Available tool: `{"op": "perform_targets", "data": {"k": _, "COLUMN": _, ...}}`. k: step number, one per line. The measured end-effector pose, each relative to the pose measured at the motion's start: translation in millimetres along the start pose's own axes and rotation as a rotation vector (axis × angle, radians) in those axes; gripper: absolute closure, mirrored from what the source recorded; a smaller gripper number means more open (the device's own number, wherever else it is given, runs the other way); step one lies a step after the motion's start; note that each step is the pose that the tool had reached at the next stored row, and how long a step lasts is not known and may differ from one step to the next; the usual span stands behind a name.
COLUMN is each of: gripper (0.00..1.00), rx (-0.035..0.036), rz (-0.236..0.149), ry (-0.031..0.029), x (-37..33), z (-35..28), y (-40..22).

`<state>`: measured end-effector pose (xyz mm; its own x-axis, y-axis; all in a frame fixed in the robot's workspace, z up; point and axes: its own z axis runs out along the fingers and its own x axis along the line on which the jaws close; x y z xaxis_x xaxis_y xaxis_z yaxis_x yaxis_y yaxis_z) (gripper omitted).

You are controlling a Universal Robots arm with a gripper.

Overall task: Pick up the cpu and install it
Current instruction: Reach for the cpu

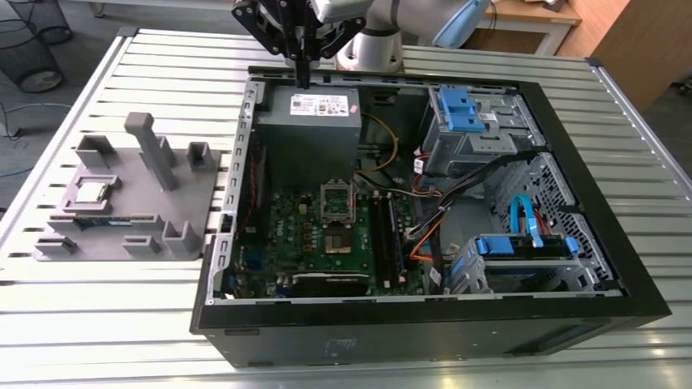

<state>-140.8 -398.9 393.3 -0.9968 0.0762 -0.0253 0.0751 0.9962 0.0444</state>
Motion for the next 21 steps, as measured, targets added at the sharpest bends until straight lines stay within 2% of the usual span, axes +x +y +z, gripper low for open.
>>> {"op": "perform_targets", "data": {"k": 13, "gripper": 0.89, "rx": 0.0, "rz": 0.0, "ry": -0.0001, "x": 4.1, "z": -0.1, "y": -0.3}}
{"op": "perform_targets", "data": {"k": 21, "gripper": 0.89, "rx": -0.0001, "rz": 0.0, "ry": -0.0005, "x": 8.8, "z": -0.2, "y": -0.7}}
